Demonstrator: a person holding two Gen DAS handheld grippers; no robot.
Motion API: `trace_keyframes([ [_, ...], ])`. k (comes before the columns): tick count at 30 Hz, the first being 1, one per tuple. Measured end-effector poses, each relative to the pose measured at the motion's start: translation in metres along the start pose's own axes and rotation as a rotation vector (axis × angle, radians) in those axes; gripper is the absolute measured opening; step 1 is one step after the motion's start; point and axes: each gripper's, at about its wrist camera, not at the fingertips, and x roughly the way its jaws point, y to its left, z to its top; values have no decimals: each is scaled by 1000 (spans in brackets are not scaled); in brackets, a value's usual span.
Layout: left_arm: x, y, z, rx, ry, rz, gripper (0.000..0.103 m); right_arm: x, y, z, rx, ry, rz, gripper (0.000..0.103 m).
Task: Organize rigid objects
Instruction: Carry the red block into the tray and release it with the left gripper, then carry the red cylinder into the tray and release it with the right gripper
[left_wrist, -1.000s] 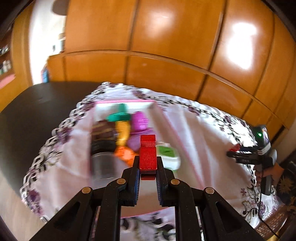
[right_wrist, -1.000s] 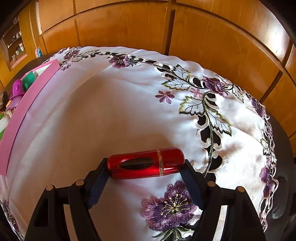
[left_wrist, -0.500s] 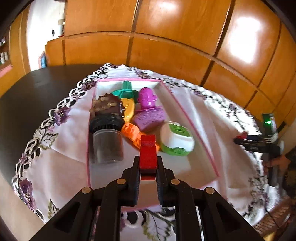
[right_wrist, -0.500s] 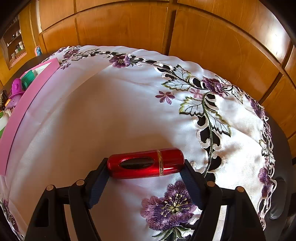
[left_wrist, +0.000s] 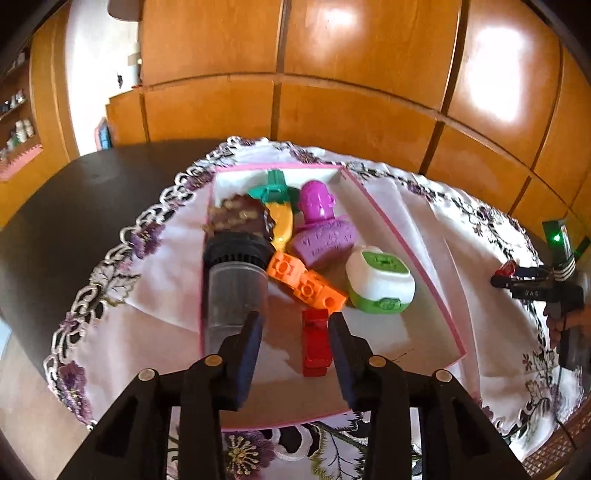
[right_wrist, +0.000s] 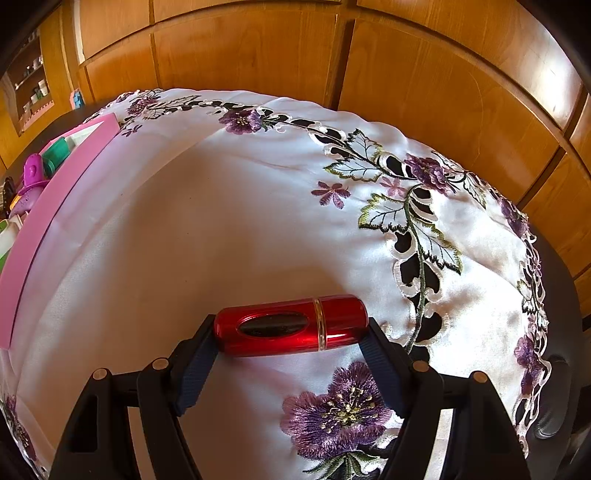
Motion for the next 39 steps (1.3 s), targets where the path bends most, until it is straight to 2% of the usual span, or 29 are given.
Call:
trace_keyframes([
  [7, -19, 16, 9, -44, -37, 83, 38, 0, -1, -1, 1, 1, -2, 76],
  [12, -30, 28, 12, -69, -63, 125, 42, -1, 1, 0, 27, 19, -25, 76],
  [17, -36, 36, 12, -78, -78, 133, 43, -7, 17, 6, 22, 43, -146, 76],
  [19, -38, 39, 11, -80, -80, 136, 44, -11, 22, 8, 34, 42, -166, 76],
  [23, -38, 46, 7, -92, -76, 143, 44, -34, 38, 18, 69, -28, -127, 76],
  [26, -37, 52, 5, -111, -67, 152, 44, -53, 60, 34, 51, -86, -54, 76],
  [33, -38, 63, 3, -138, -70, 176, 46, -85, 152, 74, -77, -220, 142, 76],
  [39, -36, 72, 0, -161, -63, 189, 46, -83, 244, 96, -182, -238, 266, 76],
])
